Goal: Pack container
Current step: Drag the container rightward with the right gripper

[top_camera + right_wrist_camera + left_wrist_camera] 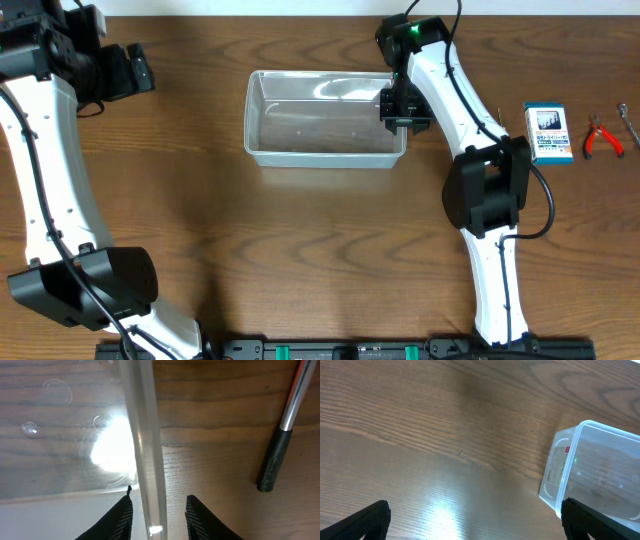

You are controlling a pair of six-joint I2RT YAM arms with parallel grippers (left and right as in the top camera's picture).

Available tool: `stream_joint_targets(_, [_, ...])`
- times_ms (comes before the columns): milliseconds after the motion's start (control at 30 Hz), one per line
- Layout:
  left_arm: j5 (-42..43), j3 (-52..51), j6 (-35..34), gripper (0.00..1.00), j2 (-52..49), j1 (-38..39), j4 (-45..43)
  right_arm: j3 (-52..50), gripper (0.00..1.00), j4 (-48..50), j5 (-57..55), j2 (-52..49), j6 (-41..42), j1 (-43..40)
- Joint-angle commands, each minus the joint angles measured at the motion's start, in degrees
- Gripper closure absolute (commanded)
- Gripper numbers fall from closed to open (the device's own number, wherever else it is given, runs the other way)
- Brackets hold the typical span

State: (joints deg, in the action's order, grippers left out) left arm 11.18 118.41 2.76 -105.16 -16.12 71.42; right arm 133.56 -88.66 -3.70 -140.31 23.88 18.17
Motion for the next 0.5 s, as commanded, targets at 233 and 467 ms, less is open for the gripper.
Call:
stream_joint_targets(233, [-0.3, 0.7, -0.5, 0.02, 0.0, -0.3, 0.1, 2.6, 0.95, -1.1, -2.4, 0.2, -2.4, -1.6])
stream_joint_targets(467, [-0.3, 0.7, -0.5, 0.02, 0.0, -0.3, 0.1, 2.6, 0.92, -1.3, -2.5, 0.2, -4.8, -2.2])
